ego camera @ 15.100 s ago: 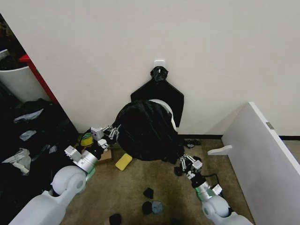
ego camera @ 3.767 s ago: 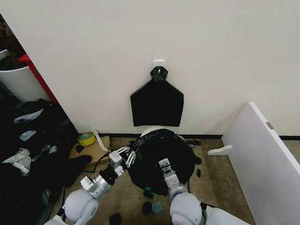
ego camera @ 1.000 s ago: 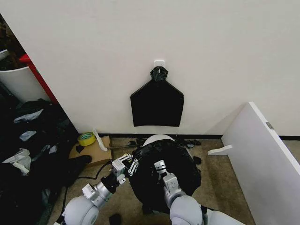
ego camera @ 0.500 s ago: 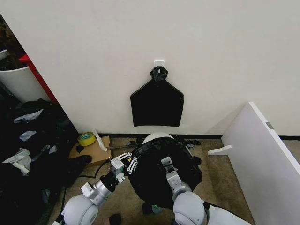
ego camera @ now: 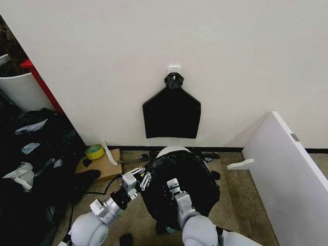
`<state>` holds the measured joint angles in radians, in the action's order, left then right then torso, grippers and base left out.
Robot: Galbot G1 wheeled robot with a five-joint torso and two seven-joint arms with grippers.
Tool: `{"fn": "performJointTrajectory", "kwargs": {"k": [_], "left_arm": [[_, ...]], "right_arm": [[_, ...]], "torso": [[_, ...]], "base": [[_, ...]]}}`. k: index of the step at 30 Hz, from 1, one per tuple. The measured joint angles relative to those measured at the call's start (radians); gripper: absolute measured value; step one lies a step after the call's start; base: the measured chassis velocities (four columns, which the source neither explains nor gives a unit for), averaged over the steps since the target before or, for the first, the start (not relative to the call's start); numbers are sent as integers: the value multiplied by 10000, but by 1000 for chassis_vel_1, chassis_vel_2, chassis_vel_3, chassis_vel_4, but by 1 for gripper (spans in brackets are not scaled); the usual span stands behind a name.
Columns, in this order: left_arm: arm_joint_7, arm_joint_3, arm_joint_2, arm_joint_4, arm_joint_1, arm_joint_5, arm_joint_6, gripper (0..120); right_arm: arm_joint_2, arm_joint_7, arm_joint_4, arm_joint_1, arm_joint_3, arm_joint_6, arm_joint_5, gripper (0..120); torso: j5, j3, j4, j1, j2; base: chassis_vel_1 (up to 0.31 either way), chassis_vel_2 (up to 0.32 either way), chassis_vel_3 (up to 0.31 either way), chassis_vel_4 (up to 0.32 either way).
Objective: Place the garbage bag over the trash bin.
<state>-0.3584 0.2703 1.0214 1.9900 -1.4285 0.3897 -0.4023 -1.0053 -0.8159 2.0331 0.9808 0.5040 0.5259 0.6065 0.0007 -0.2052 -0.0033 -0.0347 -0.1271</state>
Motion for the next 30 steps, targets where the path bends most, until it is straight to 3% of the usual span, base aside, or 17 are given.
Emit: {"fn": "performJointTrajectory", "kwargs": {"k": [5, 7, 10, 11, 15, 17, 18, 25, 28, 30], "left_arm": [[-2, 20, -5, 129, -44, 48, 0, 4], [-2, 49, -6, 134, -60, 65, -4, 4], [2, 91, 68, 40, -6, 159, 9, 4], [2, 91, 68, 40, -6, 159, 9, 4], [281, 109, 101, -76, 107, 717, 382, 4], [461, 149, 81, -117, 168, 1017, 609, 4], [461, 149, 81, -117, 168, 1017, 609, 4], [1751, 455, 283, -441, 777, 2725, 2102, 4], [2175, 545, 474, -581, 957, 3502, 2596, 4], [2698, 638, 757, -643, 1120, 4451, 3221, 4]], "right_arm": [[148, -238, -71, 3, -135, 412, -329, 0], [202, -72, -82, 58, -215, 112, -657, 0], [288, 1054, 9, 235, -407, -1651, -1289, 0], [288, 1054, 9, 235, -407, -1651, -1289, 0], [637, 3594, -244, 650, -1033, -5338, -3025, 1], [814, 5157, -336, 864, -1441, -6912, -3256, 11], [814, 5157, -336, 864, -1441, -6912, -3256, 11], [1135, 10089, -576, 1567, -2811, -10847, -2767, 39], [1086, 11144, -579, 1700, -3049, -11527, -2292, 46], [963, 11054, -401, 1861, -3092, -11775, -1911, 54]], "torso": [[0, 0, 0, 0, 0], [0, 0, 0, 0, 0], [1, 0, 0, 0, 0], [1, 0, 0, 0, 0], [1, 0, -1, 0, 0], [0, 0, 0, 0, 0], [0, 0, 0, 0, 0], [1, 0, -1, 0, 0], [-1, 0, 0, 0, 0], [1, 0, 2, 0, 0]], "base": [[0, 0, 0, 0], [0, 0, 0, 0], [0, 0, 0, 0], [0, 0, 0, 0], [0, 0, 0, 0], [0, 0, 0, 0], [0, 0, 0, 0], [0, 0, 0, 0], [0, 0, 0, 0], [0, 0, 0, 0]]}}
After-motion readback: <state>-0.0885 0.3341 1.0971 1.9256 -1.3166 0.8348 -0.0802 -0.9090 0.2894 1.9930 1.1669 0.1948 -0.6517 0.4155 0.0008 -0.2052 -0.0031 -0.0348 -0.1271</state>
